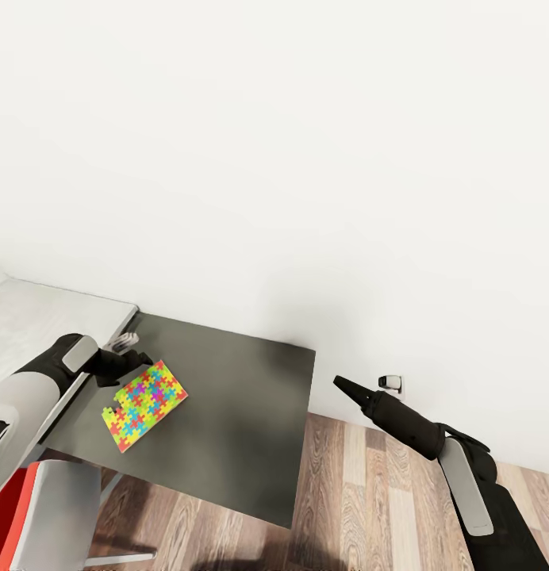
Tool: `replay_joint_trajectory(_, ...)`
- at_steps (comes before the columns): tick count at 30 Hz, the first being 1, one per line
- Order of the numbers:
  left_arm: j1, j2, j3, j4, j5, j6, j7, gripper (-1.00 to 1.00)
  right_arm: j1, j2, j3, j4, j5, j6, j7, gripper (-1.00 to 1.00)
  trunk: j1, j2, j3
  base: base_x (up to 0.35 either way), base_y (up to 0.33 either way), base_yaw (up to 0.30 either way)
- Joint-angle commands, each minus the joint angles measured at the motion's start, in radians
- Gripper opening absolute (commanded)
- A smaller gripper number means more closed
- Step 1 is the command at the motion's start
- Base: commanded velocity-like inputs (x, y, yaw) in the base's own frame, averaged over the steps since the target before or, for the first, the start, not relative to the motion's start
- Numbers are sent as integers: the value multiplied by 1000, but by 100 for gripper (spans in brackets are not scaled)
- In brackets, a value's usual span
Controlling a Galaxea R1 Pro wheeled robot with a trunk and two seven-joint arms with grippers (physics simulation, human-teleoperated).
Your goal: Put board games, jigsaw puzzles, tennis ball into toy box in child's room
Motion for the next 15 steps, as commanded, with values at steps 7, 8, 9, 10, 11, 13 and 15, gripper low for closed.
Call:
replay_joint_trajectory(7,0,0,-7,7,11,3,5,100,-1,0,0,-1,-3,5,1,100,0,-2,-2,-59,0,0)
replay_joint_trajectory(8,0,0,-7,7,11,3,5,100,-1,0,0,0,-3,5,1,100,0,-2,-2,-13,0,0)
replay_joint_trajectory(9,0,0,-7,8,11,3,5,100,-1,0,0,0,-3,5,1,100,0,-2,-2,-10,0,0)
replay_joint_trajectory(10,0,0,-7,8,11,3,5,100,-1,0,0,0,-3,5,1,100,0,-2,-2,-7,0,0)
replay_joint_trajectory(11,-1,0,-7,8,11,3,5,100,-1,0,0,0,-3,5,1,100,0,-2,-2,-5,0,0)
replay_joint_trajectory(13,-1,0,-7,8,11,3,5,100,-1,0,0,0,-3,5,1,100,0,-2,-2,-3,-3,0)
replay_joint_trajectory(15,-1,0,-7,8,11,3,5,100,-1,0,0,-1,-3,5,1,100,0,-2,-2,-2,-48,0)
